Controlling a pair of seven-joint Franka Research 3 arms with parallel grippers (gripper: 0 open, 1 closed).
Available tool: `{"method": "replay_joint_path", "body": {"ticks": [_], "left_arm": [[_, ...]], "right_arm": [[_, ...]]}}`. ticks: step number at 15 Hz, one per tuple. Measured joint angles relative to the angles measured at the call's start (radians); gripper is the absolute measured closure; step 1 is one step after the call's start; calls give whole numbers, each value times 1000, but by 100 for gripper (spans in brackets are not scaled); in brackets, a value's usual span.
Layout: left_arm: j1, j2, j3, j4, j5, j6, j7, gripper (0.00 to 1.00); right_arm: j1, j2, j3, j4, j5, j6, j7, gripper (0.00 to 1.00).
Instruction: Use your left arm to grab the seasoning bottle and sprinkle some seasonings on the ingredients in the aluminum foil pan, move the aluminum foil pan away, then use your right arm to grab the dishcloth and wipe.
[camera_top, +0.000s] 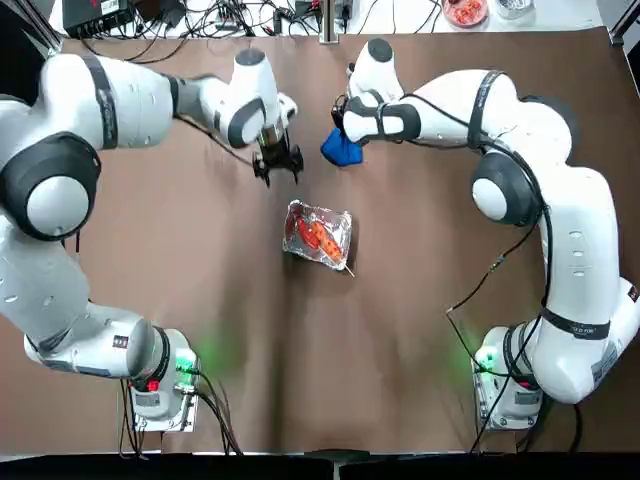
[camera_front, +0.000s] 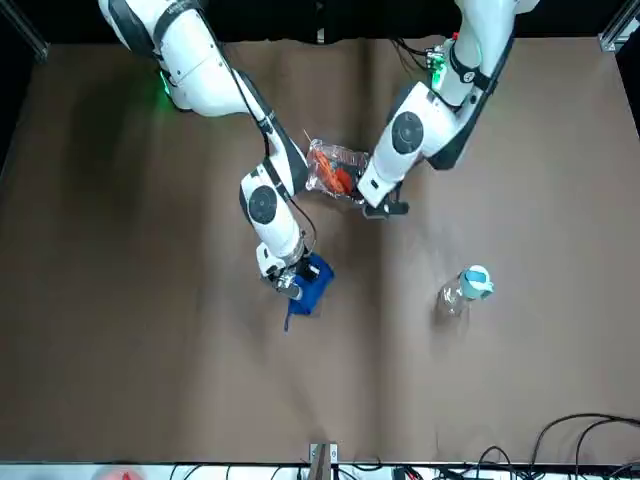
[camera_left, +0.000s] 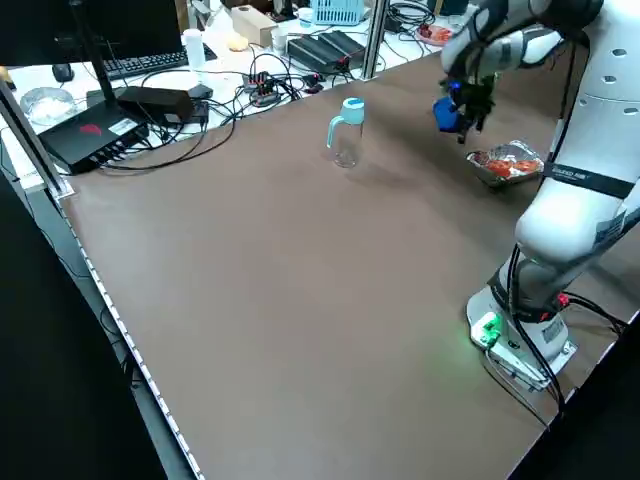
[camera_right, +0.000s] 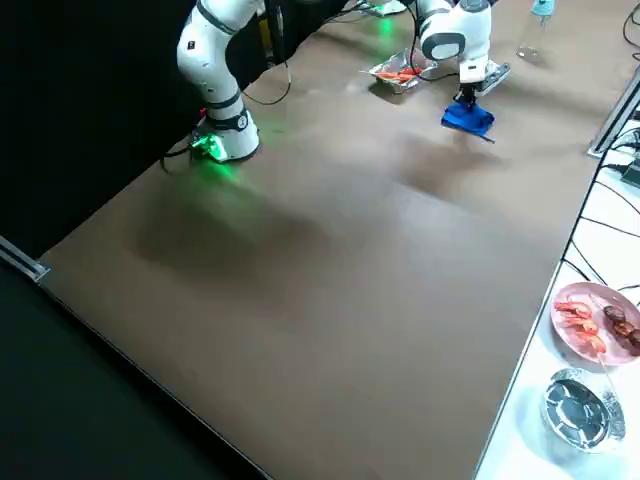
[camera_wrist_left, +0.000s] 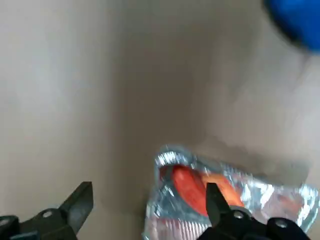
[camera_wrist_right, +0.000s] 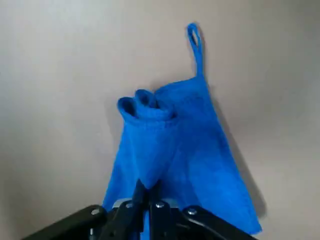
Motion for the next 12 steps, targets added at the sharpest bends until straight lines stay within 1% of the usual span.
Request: {"method": "replay_joint_path", "body": {"ticks": [3,5,7,9,12], "left_arm": [[41,15,23,104,99,-79,14,0],[73,49,25,187,173,-153,31,0],[98,94,26,284,237,-243,74,0],[120,135,26,379,270,-334,133,0],[150,161,27,483,275,-479,261,0]], "right_arm": [[11,37,0,10,0,50,33,94],[25,60,0,14,0,93,49,94],[38,69,0,26,0,104,55,94],[53,80,0,43,0,109,59,94],[86,115,1,79,0,190,93,94]]}}
